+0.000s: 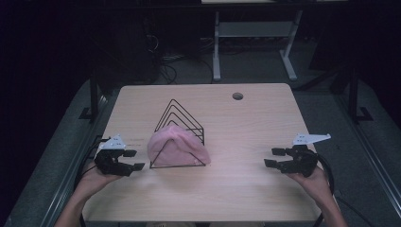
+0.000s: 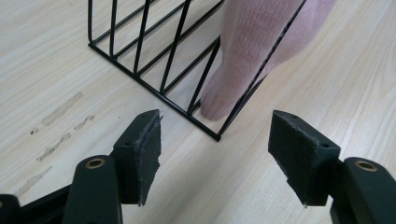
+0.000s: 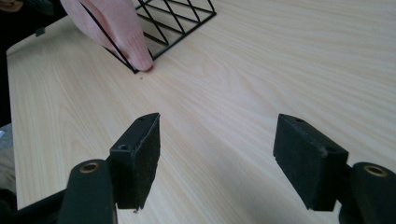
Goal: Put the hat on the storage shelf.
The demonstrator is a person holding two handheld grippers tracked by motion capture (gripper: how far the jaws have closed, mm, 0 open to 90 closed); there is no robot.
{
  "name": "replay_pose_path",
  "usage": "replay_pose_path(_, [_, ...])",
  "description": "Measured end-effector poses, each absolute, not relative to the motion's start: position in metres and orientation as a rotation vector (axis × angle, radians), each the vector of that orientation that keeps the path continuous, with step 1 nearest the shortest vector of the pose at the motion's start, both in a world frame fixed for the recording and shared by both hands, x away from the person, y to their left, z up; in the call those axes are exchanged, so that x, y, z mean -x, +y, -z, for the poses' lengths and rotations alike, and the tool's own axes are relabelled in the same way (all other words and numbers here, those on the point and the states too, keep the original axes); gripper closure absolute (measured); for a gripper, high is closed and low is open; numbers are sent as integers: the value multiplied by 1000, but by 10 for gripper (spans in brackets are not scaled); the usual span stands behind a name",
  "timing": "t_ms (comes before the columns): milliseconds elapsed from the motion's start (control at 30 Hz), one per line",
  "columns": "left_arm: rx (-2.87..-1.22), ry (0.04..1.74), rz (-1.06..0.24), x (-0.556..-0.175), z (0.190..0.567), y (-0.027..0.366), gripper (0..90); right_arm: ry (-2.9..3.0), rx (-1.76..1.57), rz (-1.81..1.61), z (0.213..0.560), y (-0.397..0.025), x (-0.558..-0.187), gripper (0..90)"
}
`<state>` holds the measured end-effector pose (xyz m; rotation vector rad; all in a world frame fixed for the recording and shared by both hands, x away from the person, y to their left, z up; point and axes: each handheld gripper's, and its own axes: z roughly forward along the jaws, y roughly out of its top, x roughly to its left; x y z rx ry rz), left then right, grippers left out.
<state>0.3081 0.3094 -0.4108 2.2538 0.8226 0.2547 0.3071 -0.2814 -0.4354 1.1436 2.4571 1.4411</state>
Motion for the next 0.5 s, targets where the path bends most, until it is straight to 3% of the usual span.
replay_pose_path(500, [-2220, 905, -246, -298, 430, 314, 307, 2389, -1272, -1398, 462, -316, -282, 298])
